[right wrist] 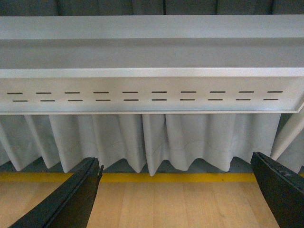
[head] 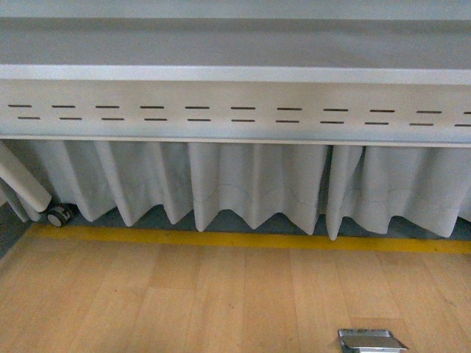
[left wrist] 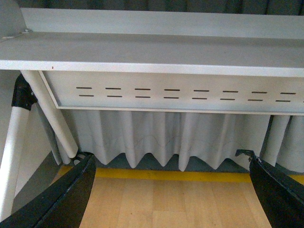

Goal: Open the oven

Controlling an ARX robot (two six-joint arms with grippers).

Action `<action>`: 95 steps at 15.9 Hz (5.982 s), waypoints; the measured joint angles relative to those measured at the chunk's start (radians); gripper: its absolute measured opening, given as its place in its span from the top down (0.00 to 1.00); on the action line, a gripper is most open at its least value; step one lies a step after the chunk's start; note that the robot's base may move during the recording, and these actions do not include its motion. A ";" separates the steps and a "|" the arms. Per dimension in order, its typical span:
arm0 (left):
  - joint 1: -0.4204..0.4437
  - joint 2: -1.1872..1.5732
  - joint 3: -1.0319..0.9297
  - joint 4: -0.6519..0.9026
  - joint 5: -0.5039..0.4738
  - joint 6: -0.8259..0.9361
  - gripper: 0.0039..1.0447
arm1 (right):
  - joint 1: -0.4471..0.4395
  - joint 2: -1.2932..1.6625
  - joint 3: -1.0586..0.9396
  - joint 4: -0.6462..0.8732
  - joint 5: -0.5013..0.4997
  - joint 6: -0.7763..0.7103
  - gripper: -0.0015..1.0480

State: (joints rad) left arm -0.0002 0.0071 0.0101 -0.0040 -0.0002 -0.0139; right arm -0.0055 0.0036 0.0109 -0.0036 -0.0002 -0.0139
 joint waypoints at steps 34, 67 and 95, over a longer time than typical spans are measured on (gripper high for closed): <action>0.000 0.000 0.000 0.000 0.000 0.003 0.06 | 0.000 0.000 0.000 0.000 0.000 0.000 0.06; 0.000 0.000 0.000 0.000 0.000 0.003 0.06 | 0.000 0.000 0.000 0.000 0.000 0.000 0.06; -0.720 1.973 0.809 0.397 -0.140 -1.387 0.06 | 0.000 0.000 0.000 0.000 0.000 0.000 0.06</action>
State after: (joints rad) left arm -0.7200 1.9797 0.8192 0.3927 -0.1398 -1.4014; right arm -0.0055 0.0036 0.0109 -0.0032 -0.0006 -0.0139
